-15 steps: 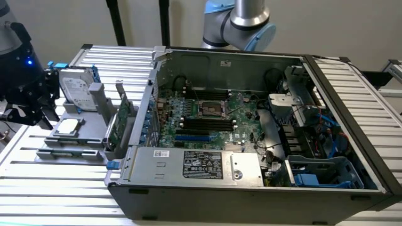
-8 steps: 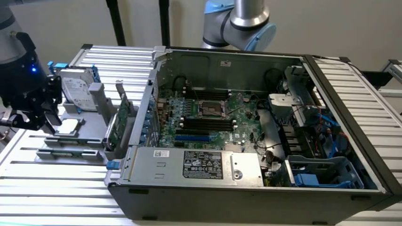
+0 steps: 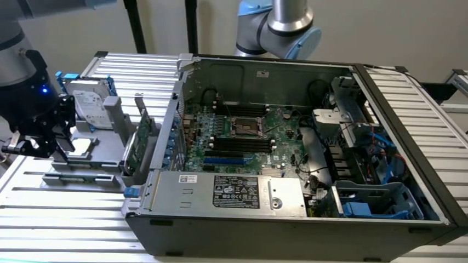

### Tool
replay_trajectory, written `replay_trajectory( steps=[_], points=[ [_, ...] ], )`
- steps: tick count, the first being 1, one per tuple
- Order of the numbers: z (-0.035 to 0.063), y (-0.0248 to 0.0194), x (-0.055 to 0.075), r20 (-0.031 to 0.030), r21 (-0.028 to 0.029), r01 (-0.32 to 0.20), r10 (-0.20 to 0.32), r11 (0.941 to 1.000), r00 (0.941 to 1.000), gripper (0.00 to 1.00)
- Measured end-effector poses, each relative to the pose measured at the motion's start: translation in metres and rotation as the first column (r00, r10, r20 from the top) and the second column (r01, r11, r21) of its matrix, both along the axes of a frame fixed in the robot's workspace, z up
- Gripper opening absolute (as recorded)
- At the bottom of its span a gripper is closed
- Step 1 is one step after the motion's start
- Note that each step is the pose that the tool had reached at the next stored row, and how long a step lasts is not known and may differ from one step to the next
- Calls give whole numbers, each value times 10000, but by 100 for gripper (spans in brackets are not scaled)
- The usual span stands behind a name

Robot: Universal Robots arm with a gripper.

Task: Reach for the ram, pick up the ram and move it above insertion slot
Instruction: 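Pick up the ram and move it above insertion slot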

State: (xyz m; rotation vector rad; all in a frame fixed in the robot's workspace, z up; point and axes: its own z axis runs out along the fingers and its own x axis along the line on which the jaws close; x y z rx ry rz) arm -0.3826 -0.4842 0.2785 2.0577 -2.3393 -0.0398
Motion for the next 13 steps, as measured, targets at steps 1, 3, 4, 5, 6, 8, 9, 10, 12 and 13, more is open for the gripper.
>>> replay_trajectory(
  steps=[1, 3, 4, 5, 6, 8, 9, 10, 12, 13],
  points=[
    [-18, -1, 0, 1, 0, 0, 0, 10000, 10000, 31],
    [-55, -3, 0, 1, 0, 0, 0, 10000, 10000, 31],
    [-74, -4, 0, 0, 0, 0, 0, 10000, 10000, 31],
    [-92, -5, 0, 1, 0, 0, 0, 10000, 10000, 31],
    [-109, -5, 0, 0, 0, 0, 0, 10000, 10000, 31],
    [-146, -6, 0, 1, 0, 0, 0, 10000, 10000, 31],
    [-165, -6, 0, 1, 1, -1, 1, 10000, 10000, 31],
    [-183, -6, 0, 1, 1, -4, 4, 10000, 10000, 31],
    [-219, -6, 0, 0, 0, -11, 11, 10000, 10000, 31],
    [-237, -6, 0, 0, 0, -16, 16, 10000, 10000, 31]
  ],
)
